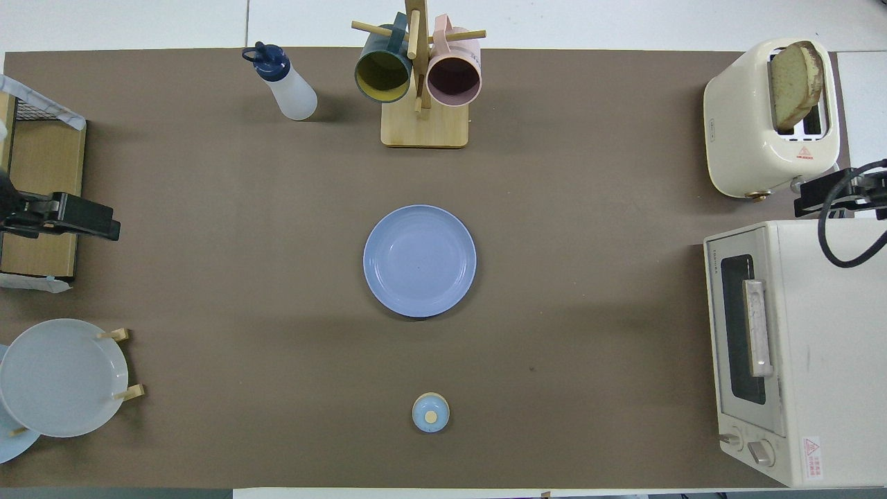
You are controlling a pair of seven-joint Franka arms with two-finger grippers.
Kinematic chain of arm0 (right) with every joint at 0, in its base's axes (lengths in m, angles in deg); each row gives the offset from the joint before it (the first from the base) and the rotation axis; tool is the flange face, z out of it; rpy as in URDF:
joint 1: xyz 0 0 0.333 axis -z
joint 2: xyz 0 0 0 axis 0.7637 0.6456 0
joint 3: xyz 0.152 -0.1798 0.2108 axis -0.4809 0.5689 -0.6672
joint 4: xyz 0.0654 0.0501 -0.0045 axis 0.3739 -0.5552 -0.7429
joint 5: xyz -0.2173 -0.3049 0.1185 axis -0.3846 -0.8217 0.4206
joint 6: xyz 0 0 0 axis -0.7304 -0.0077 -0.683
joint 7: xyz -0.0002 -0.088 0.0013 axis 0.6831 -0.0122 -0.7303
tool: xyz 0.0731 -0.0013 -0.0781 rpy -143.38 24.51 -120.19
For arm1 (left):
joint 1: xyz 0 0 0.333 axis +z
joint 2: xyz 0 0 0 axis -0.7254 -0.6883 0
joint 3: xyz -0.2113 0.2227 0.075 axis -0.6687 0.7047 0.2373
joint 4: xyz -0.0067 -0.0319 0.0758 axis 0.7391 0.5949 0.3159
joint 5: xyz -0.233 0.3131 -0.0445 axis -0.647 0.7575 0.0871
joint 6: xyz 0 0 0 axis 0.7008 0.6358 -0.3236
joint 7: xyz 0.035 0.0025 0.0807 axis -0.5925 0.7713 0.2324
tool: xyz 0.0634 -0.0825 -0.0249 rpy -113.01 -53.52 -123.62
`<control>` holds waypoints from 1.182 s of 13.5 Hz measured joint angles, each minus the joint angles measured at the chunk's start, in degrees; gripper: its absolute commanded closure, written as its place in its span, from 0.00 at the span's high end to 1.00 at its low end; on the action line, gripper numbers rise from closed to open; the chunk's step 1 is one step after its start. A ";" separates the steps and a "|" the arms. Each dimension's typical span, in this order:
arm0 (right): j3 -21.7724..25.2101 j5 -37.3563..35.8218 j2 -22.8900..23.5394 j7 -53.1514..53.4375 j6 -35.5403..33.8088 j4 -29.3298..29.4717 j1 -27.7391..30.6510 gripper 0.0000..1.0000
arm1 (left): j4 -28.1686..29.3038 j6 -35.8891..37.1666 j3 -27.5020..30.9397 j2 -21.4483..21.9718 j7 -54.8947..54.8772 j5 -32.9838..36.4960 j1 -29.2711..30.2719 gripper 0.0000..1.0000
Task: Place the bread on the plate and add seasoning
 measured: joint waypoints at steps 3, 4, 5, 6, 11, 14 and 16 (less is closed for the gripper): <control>0.00 0.00 0.00 0.00 0.00 0.00 0.00 1.00 | -0.04 -0.01 -0.03 0.00 -0.01 0.00 0.05 1.00; 0.00 0.00 0.00 0.00 0.00 0.00 0.00 1.00 | -0.04 -0.01 -0.02 0.00 -0.01 0.00 0.16 1.00; 0.00 0.00 0.00 0.00 0.00 0.01 0.00 1.00 | -0.04 -0.01 0.03 0.00 -0.01 0.00 0.23 1.00; 0.00 -0.07 0.00 0.00 0.28 0.03 -0.02 1.00 | -0.04 0.04 0.04 0.00 -0.01 0.00 0.25 1.00; -0.01 -0.33 -0.03 0.00 9.25 -0.02 -0.04 1.00 | 0.39 0.58 0.11 0.10 0.01 0.02 1.01 1.00; 0.03 -0.33 0.06 0.00 16.63 -1.11 0.18 1.00 | 0.44 -0.48 -0.07 0.11 1.65 0.02 1.12 1.00; 0.12 -0.33 0.18 0.00 22.44 -2.68 1.00 1.00 | 1.70 -6.15 -0.35 0.18 2.09 0.02 1.11 1.00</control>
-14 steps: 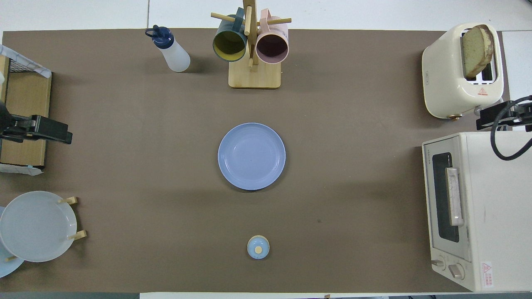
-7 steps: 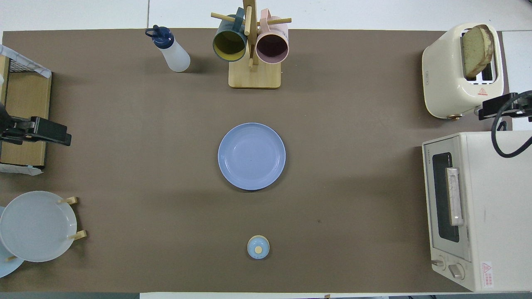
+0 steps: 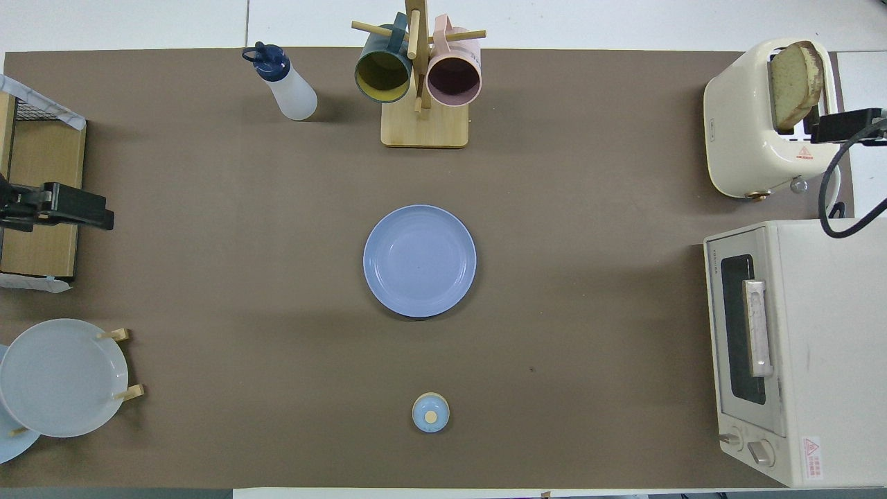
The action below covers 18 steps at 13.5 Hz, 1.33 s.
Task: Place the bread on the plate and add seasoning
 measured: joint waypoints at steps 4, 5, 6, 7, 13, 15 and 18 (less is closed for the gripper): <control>0.18 0.00 1.49 -2.14 11.88 -1.97 2.19 1.00 | 8.22 -15.80 -0.70 0.59 0.22 0.00 -1.81 1.00; 0.21 0.01 2.37 -3.07 15.97 -2.75 3.02 1.00 | 10.38 -19.60 -0.78 0.55 0.37 0.00 -2.48 1.00; 0.24 0.02 3.64 -3.62 20.05 -3.53 3.68 1.00 | 13.01 -24.64 -0.87 0.48 0.49 0.01 -3.10 1.00; 0.27 0.03 5.49 -3.69 23.95 -3.99 4.17 1.00 | 16.64 -31.39 -0.88 0.29 0.92 0.02 -3.82 1.00; 0.23 6.22 12.85 -3.51 33.18 -3.54 4.36 0.98 | 26.06 -60.71 -0.99 -11.12 19.24 14.32 -10.58 1.00; 0.14 6.47 14.04 -3.51 34.61 -3.55 4.06 0.93 | 25.23 -66.66 -0.87 -16.79 22.48 17.92 -11.47 1.00; 0.14 6.47 15.83 -3.89 35.78 -3.87 3.80 0.64 | 21.87 -70.35 1.80 -22.77 24.52 18.80 -15.01 1.00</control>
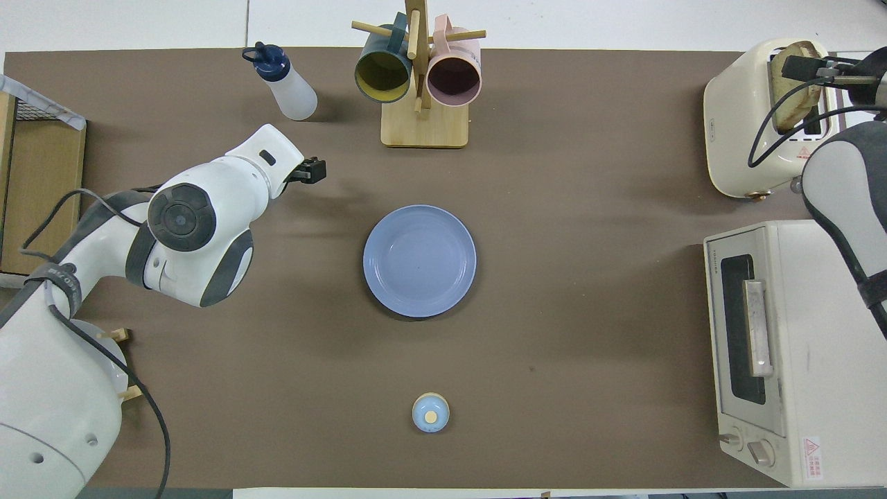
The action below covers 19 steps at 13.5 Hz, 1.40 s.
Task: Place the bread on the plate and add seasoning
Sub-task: 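Grasp the toast with the right gripper while the left gripper reaches the bottle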
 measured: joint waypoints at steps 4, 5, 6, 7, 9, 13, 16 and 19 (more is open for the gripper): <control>0.17 0.00 0.32 -3.78 0.33 -0.27 0.25 0.07 | -3.69 -7.09 17.86 -6.16 9.06 0.07 -16.07 1.00; 0.17 0.00 0.32 -4.05 0.30 -0.28 0.25 0.00 | -4.53 -7.95 19.11 -7.13 9.83 0.07 -17.10 1.00; 0.17 0.00 0.32 -4.56 0.18 -0.27 0.25 0.00 | -5.51 -8.37 19.51 -8.06 10.16 0.07 -17.35 1.00; 0.17 -0.01 0.31 -5.43 -0.24 -0.19 0.26 0.00 | -6.39 -8.43 19.69 -8.84 10.29 0.07 -17.39 1.00; 0.18 -0.06 0.17 -8.29 -3.44 1.42 0.37 0.00 | -8.03 -8.53 19.89 -10.38 10.42 0.07 -17.40 1.00; -0.27 -2.44 -2.36 -11.61 -19.54 11.00 -0.35 0.00 | -11.76 -8.57 20.37 -12.54 10.56 0.08 -17.35 1.00; -1.54 -6.38 -7.08 -11.66 -30.38 14.61 -3.23 0.00 | -14.11 -8.57 20.56 -13.65 10.50 0.51 -17.09 1.00; -2.34 -6.37 -8.78 -11.59 -32.37 14.62 -8.82 0.00 | -15.86 -8.57 20.70 -14.54 10.52 2.98 -15.77 1.00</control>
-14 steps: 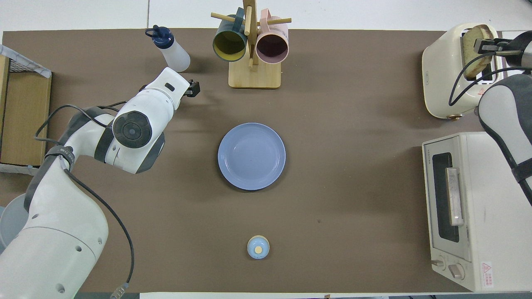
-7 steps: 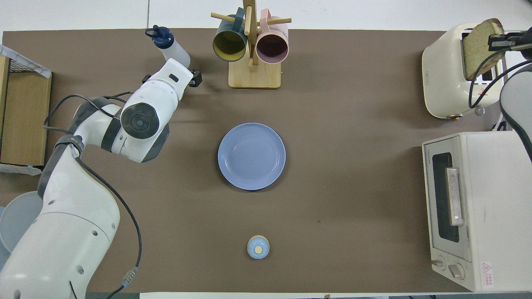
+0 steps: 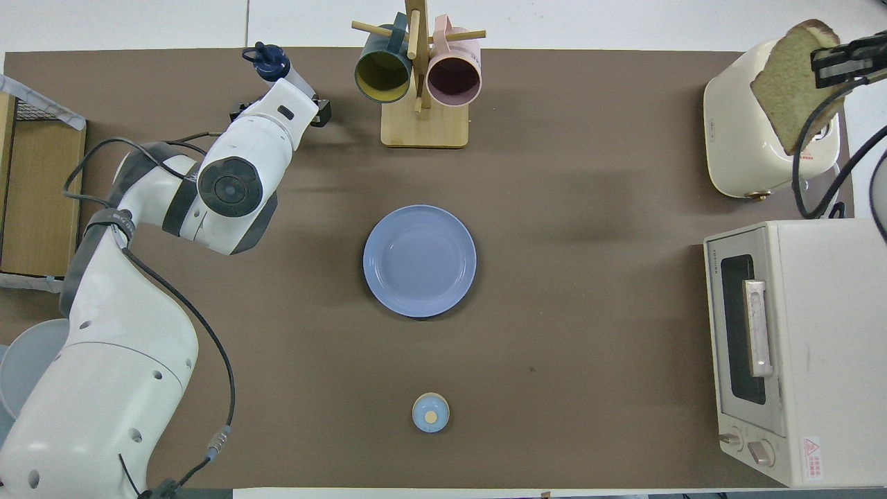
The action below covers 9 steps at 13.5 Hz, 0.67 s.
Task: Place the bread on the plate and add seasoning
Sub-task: 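Grasp the toast with the right gripper while the left gripper reaches the bottle, then carry the toast to the blue plate and release it with the right gripper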
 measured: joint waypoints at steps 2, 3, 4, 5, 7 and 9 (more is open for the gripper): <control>-0.29 0.01 0.14 1.87 -0.60 -0.48 -4.87 0.00 | -1.30 -0.01 0.00 -0.89 0.00 0.28 0.55 1.00; -0.36 0.03 0.23 4.53 -1.44 -0.80 -6.91 0.00 | -1.78 -0.01 -0.01 -1.22 0.00 0.29 0.56 1.00; -0.43 0.19 0.28 8.58 -2.07 -1.35 -8.89 0.00 | -2.16 -0.01 0.01 -1.51 0.00 0.30 0.63 1.00; -0.55 0.91 0.29 13.19 -2.34 -2.01 -10.75 0.00 | -2.28 -0.01 0.02 -1.68 0.00 0.32 0.80 1.00; -0.74 3.24 0.46 23.34 -2.00 -3.71 -15.36 0.00 | -2.54 -0.01 0.01 -1.88 0.00 0.38 1.18 1.00; -0.88 3.62 1.44 35.50 1.70 -5.35 -20.51 0.00 | -2.75 -0.01 0.01 -2.13 0.00 0.41 1.32 1.00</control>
